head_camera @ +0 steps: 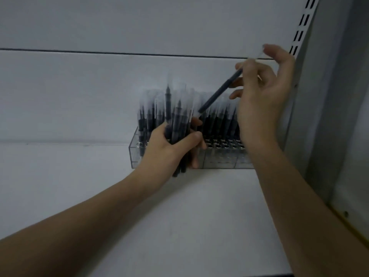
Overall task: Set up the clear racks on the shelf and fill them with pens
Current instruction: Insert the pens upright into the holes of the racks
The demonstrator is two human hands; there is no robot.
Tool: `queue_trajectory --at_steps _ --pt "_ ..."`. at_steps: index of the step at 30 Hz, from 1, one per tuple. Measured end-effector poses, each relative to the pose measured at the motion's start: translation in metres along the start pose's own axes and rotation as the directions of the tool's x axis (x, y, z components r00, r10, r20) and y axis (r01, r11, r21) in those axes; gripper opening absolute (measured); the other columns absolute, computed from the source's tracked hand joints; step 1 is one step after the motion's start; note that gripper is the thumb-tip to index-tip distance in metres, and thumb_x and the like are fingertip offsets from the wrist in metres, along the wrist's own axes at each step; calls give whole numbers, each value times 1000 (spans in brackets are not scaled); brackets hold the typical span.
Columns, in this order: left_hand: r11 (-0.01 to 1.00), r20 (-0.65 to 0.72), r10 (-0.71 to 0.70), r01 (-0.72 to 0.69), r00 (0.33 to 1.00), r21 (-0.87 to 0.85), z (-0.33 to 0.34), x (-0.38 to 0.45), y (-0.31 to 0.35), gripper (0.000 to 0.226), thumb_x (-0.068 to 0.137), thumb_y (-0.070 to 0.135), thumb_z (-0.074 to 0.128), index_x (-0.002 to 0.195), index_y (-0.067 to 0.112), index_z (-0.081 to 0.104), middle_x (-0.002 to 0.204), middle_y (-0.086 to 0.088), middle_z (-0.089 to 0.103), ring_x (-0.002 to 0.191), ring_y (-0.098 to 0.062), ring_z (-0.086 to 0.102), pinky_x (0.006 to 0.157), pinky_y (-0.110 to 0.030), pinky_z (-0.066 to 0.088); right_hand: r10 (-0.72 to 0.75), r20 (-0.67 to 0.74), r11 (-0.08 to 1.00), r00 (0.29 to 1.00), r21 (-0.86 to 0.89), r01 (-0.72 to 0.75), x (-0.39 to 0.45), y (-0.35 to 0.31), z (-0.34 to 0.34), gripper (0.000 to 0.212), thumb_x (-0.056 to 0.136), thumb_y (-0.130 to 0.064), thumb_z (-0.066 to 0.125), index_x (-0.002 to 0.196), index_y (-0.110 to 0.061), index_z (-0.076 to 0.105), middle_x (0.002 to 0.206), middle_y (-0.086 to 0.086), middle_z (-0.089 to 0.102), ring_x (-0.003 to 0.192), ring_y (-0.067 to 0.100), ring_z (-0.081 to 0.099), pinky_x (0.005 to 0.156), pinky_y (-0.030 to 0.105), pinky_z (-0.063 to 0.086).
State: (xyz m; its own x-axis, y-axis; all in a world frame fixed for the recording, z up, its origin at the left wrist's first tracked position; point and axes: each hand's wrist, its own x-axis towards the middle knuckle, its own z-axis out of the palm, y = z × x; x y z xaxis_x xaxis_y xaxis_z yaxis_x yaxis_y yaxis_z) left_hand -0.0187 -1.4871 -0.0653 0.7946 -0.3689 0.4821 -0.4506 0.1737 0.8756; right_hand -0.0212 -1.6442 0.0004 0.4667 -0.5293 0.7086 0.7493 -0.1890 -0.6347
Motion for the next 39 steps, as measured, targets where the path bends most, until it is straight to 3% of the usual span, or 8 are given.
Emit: queue_trajectory --at_steps 3,8,13,17,25,29,33,39 --pt "1000 -58 26 -26 998 -13 3 0 -3 13 96 9 59 108 4 59 73 -8 66 49 -29 53 41 -59 40 -108 75 990 991 -80 114 -10 2 -4 24 100 -9 54 122 -16 46 95 13 67 77 15 64 59 35 54" --pt "993 -211 85 -101 974 -64 -1 2 6 14 94 9 61 81 12 64 68 -12 64 45 -29 51 42 -51 42 -118 236 961 965 -217 171 -21 4 -5 25 101 -15 55 125 -21 49 97 2 66 85 14 65 71 43 57" --pt "984 -300 78 -122 951 -131 -5 7 12 11 96 2 55 104 10 58 79 -12 70 48 -28 55 50 -33 47 -58 347 948 936 -275 161 -25 16 -5 24 102 -19 54 125 -24 49 101 2 67 86 14 64 75 44 56" --pt "987 -244 100 -127 965 -100 -6 8 11 23 97 4 54 119 1 47 90 -16 72 49 -29 57 52 -35 49 -11 315 953 949 -285 106 -19 15 -11 24 100 -16 54 122 -26 48 97 3 65 83 17 65 72 45 58" --pt "989 -174 53 -75 983 -124 -7 9 13 17 96 3 56 109 -5 51 88 -12 72 49 -27 59 51 -35 51 69 449 891 891 -429 147 -21 21 -12 16 95 -13 62 109 -19 57 87 1 61 74 14 61 68 29 55" --pt "971 -167 -24 -17 986 -240 -9 10 14 16 95 3 57 110 -2 56 81 -13 65 52 -29 61 51 -34 52 -46 468 838 882 -463 289 -18 22 -12 3 94 -10 61 93 -11 64 95 -4 56 80 8 57 67 11 45" --pt "956 -48 -84 67 995 -287 -10 11 19 14 96 4 54 105 -3 61 79 -12 70 53 -27 62 52 -32 53 -120 414 853 902 -422 308 -20 17 -10 11 97 -16 60 106 -17 66 102 -6 55 77 10 55 67 14 43" --pt "965 74 -106 120 992 -235 -7 8 19 23 92 12 58 101 -8 62 63 -15 67 52 -28 60 52 -31 52 113 512 986 851 -161 -34 -28 1 -4 26 91 -21 69 114 -27 59 85 -6 67 70 15 61 63 28 55"
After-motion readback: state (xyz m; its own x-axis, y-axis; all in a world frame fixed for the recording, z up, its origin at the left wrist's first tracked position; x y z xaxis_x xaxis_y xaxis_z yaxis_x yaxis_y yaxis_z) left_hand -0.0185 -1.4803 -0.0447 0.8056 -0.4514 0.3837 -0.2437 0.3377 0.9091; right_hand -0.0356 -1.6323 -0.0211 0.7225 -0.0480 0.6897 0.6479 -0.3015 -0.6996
